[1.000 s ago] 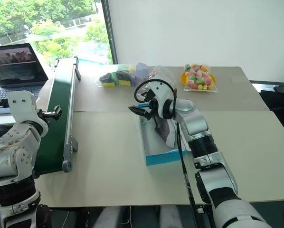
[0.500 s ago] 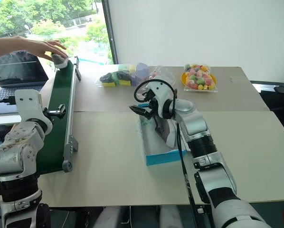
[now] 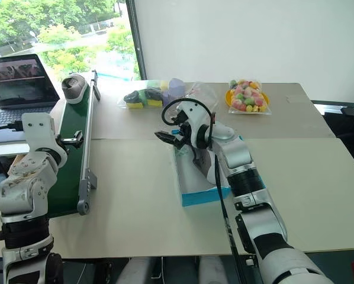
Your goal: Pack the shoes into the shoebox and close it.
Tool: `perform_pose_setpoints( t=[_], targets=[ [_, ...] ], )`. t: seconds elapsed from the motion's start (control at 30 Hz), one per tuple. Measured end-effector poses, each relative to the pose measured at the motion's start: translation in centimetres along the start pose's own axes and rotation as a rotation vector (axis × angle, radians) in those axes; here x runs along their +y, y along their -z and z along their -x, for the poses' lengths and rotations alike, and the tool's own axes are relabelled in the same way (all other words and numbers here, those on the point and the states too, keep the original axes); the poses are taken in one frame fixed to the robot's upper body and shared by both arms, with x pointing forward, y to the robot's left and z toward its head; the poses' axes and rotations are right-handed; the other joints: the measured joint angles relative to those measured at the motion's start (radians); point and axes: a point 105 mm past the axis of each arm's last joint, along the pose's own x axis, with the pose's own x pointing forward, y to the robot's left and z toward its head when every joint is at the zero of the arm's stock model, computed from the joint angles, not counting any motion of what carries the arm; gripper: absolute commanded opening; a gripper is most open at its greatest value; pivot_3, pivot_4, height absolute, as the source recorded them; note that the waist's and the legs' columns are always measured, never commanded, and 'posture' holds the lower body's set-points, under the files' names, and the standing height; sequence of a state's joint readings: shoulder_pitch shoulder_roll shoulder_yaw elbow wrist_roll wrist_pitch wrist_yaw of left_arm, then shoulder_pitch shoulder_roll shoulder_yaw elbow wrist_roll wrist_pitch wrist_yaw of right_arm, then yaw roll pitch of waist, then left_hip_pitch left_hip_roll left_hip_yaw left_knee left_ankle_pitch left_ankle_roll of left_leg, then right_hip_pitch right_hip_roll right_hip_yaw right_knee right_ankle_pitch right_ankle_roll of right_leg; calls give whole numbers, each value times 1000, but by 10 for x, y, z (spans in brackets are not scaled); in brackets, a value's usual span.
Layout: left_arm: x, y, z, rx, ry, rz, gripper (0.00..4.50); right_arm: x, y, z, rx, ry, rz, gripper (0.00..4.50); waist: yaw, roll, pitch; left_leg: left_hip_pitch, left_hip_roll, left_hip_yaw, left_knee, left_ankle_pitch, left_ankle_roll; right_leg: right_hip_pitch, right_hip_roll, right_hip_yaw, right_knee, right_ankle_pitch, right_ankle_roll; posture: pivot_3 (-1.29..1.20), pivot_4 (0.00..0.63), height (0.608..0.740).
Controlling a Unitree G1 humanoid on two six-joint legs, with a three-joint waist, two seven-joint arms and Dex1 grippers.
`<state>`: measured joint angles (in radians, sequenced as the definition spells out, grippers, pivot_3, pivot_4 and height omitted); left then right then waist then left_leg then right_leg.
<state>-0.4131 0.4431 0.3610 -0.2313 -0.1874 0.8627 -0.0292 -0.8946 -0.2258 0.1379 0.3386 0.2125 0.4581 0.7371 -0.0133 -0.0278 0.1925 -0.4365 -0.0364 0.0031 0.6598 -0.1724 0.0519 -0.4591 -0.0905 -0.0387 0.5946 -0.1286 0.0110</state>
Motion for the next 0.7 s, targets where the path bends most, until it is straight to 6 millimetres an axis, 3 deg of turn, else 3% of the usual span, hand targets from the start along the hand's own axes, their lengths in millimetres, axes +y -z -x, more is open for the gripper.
perform_pose_setpoints(
  t=[0.1, 0.27, 0.7],
  targets=[
    [13, 11, 1, -13, -22, 13, 4457, 5, -4, 0, -17, -15, 4, 4500, -1, 0, 0, 0, 0, 0, -1, 0, 0, -1, 0, 0, 0, 0, -1, 0, 150, 738],
    [30, 23, 1, -42, -50, 20, 4457, 8, 6, 2, 3, -36, -10, 4500, 2, 0, 0, 0, 0, 0, -1, 0, -1, -1, -2, -1, 0, 0, -1, 0, 150, 738],
    [33, 45, -14, -52, -15, 57, 4457, 23, -4, 6, -13, -101, 42, 4500, 2, 0, 0, 0, 1, 0, -1, -1, -1, -1, -2, -1, 0, 0, 0, 0, 150, 738]
  ],
)
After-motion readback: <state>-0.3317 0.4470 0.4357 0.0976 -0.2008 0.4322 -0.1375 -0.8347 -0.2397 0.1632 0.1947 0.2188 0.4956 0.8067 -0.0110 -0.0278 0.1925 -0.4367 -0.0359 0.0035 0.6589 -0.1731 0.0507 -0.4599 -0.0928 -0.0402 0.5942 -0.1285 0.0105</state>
